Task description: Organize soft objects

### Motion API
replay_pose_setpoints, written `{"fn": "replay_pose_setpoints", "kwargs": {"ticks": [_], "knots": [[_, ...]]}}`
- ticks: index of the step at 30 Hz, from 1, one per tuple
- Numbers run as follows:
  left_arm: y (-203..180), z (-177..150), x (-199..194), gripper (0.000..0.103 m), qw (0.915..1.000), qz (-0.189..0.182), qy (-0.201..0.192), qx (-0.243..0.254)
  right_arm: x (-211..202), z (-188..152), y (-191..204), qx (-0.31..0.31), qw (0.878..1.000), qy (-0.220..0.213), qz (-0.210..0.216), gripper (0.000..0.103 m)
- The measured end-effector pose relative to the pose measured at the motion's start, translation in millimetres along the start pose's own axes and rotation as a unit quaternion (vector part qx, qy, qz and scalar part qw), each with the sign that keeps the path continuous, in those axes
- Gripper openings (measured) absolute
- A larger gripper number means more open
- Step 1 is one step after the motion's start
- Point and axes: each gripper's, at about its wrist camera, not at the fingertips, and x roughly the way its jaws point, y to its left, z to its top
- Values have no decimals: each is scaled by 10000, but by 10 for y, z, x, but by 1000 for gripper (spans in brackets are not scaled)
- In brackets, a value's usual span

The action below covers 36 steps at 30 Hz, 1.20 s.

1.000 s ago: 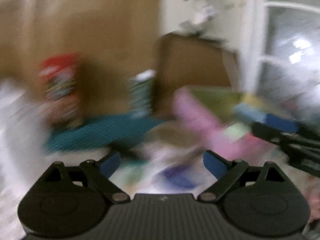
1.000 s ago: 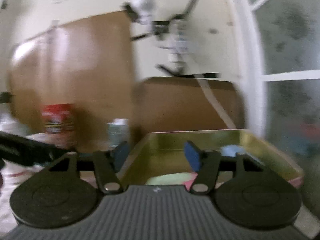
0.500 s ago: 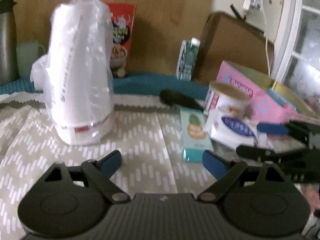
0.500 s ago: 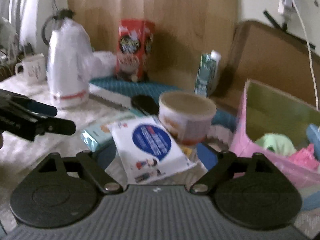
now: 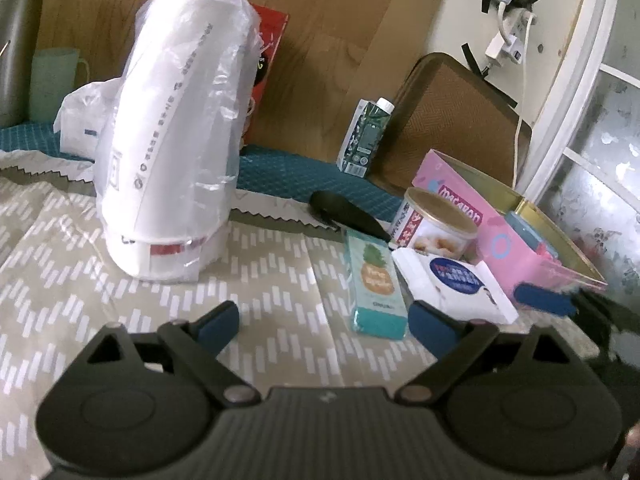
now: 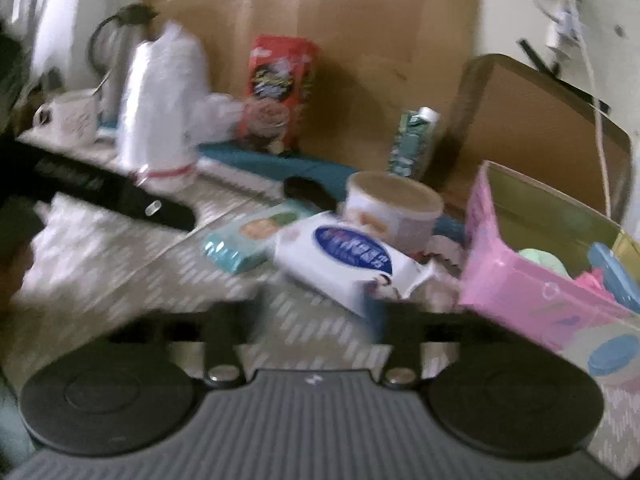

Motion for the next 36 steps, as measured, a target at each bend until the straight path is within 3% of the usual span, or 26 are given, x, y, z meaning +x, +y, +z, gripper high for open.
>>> {"fn": "replay_pose_setpoints", "kwargs": {"ticks": [7,11,15,17,21,24,26,28,31,36], "knots": [[10,2,-14,97,10000,-24,-27,-33,342,139,-78,-267,9988,297,283,95],[17,2,-5,97,10000,-29,3,-66,480,75,-55,-593,9974,369,185,96],[16,2,3,97,10000,-24,25,-75,444,53,-21,-840,9959,331,78,80],[17,3,3,98,10000,-23,22,-76,423,32,-44,-854,9959,289,108,80],[20,6,7,98,10000,-25,21,-74,513,41,-178,-560,9978,352,80,99],[21,4,14,98,10000,-13,23,-88,589,89,-320,-156,9978,526,361,99],[27,6,20,98,9999,-13,28,-103,570,88,-269,-268,9977,509,358,95],[29,6,24,98,9999,-11,35,-113,491,84,-171,-485,9972,386,419,71],[30,7,21,98,9999,-10,35,-113,397,58,53,-902,9953,270,222,54],[32,7,24,98,9999,10,36,-119,254,-34,208,-1116,9937,52,-15,46]]}}
